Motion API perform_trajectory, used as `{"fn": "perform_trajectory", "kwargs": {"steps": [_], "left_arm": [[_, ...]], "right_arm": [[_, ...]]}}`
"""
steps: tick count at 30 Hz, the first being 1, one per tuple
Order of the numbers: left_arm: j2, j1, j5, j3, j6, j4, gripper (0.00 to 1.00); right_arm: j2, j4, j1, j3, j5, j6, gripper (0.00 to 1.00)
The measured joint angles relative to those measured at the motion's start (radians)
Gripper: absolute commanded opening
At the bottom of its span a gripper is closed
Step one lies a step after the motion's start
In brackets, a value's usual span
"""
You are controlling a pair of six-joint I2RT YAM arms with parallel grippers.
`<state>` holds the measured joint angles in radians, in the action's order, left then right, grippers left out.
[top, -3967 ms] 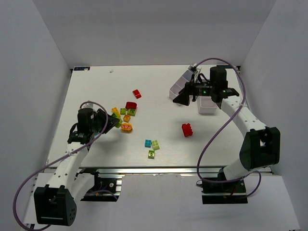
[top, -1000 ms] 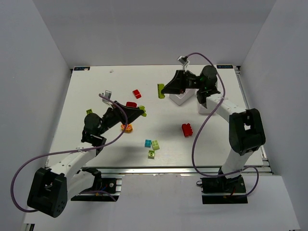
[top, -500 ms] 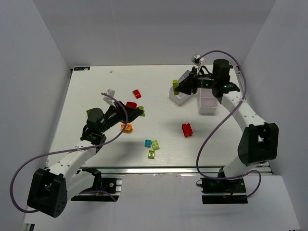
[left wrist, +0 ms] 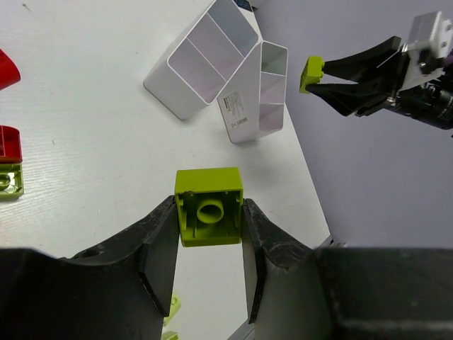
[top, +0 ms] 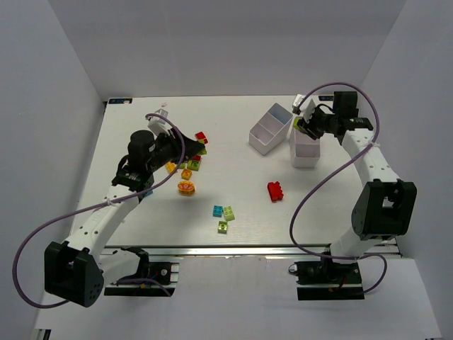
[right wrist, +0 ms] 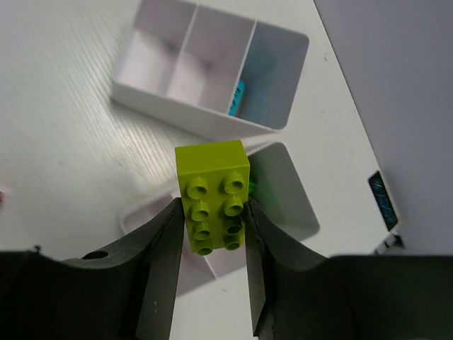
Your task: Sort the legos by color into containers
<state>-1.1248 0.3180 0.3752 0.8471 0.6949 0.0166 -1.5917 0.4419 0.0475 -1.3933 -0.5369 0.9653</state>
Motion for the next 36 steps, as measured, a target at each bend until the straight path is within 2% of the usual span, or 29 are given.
{"fn": "perform_trajectory", "kwargs": {"steps": [5,11,14,17,26,27,34,36], "left_arm": [[0.0,0.0,-0.002,0.001,-0.003,-0.025,0.0],[0.021,0.0,-0.002,-0.029,0.009,-0.025,0.0],[0.031,0.0,-0.002,-0.05,0.013,-0.025,0.0],[0.035,0.0,-0.002,-0.058,0.018,-0.023,0.0],[0.035,0.0,0.006,-0.058,0.035,0.011,0.0],[0.035,0.0,0.011,-0.058,0.04,0.023,0.0],[0.008,0.0,0.079,-0.069,0.082,0.117,0.0],[-0.007,0.003,0.095,-0.069,0.089,0.141,0.0]], "right_arm": [[-0.06,0.007,-0.014,0.0,0.084,0.144,0.0],[-0.14,0.035,-0.027,-0.029,0.119,0.202,0.01],[-0.162,0.039,-0.028,-0.041,0.124,0.212,0.1],[-0.169,0.039,-0.028,-0.043,0.134,0.218,0.27],[-0.188,0.038,-0.029,-0.044,0.153,0.231,0.6],[-0.188,0.037,-0.029,-0.044,0.153,0.232,0.69],[-0.178,0.034,-0.042,-0.042,0.138,0.221,0.72],[-0.163,0.037,-0.058,-0.043,0.124,0.199,0.77]]}}
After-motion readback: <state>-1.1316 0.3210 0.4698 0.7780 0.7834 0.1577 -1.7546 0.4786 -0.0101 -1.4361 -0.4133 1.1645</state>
